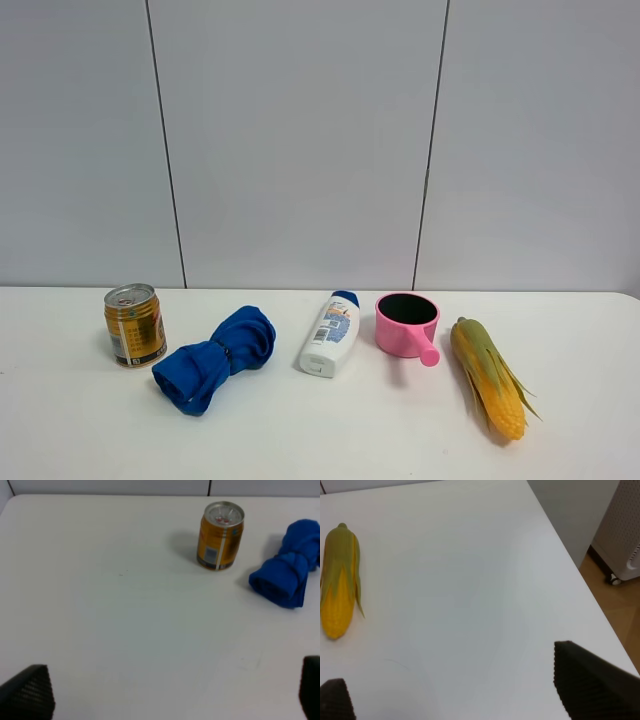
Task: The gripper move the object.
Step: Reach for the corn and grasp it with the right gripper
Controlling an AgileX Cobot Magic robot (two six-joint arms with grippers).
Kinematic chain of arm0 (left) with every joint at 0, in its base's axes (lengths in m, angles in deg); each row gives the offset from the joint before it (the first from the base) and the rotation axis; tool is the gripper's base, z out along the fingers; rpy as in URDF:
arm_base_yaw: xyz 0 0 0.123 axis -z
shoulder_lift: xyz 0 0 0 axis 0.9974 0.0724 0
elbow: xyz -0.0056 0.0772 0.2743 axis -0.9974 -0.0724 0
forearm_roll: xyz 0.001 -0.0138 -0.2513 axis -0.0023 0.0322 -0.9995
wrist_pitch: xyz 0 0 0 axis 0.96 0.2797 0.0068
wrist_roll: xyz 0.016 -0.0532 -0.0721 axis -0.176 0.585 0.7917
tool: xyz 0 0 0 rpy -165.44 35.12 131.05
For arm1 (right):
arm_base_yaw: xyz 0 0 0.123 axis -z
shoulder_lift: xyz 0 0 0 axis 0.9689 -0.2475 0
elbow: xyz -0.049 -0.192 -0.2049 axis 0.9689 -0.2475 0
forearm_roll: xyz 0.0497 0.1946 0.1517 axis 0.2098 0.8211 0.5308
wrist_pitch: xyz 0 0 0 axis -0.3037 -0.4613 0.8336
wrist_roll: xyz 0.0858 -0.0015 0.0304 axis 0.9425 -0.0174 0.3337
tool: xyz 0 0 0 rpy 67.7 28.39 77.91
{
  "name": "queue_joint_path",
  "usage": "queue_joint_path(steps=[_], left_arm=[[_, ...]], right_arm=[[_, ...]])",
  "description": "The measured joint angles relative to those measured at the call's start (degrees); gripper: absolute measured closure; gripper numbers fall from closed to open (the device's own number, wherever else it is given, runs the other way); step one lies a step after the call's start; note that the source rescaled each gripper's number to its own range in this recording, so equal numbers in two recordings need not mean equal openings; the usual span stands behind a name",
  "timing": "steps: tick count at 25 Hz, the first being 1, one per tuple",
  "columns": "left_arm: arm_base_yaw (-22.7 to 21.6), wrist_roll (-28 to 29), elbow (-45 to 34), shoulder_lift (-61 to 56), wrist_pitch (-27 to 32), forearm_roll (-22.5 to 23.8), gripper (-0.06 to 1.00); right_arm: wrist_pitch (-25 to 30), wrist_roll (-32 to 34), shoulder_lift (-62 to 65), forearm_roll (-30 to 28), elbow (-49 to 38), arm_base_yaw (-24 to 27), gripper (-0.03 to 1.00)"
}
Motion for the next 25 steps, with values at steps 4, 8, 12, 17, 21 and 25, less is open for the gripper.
queue_joint_path(steps=[4,8,12,17,21,25], left_arm=[[0.00,0.00,0.00,0.00,0.00,0.00,-0.06],[0.00,0.00,0.00,0.00,0.00,0.00,-0.06],[0.00,0.00,0.00,0.00,0.00,0.00,-0.06],[0.00,0.00,0.00,0.00,0.00,0.00,-0.06],[0.00,0.00,0.00,0.00,0.00,0.00,-0.06],[0.00,0.00,0.00,0.00,0.00,0.00,-0.06]], right_arm=[[0.00,0.00,0.00,0.00,0.00,0.00,0.19],[0.00,0.00,0.00,0.00,0.00,0.00,0.19],[0.00,0.00,0.00,0.00,0.00,0.00,0.19],[0.00,0.00,0.00,0.00,0.00,0.00,0.19],[0.00,0.00,0.00,0.00,0.00,0.00,0.19],[0.00,0.00,0.00,0.00,0.00,0.00,0.19]])
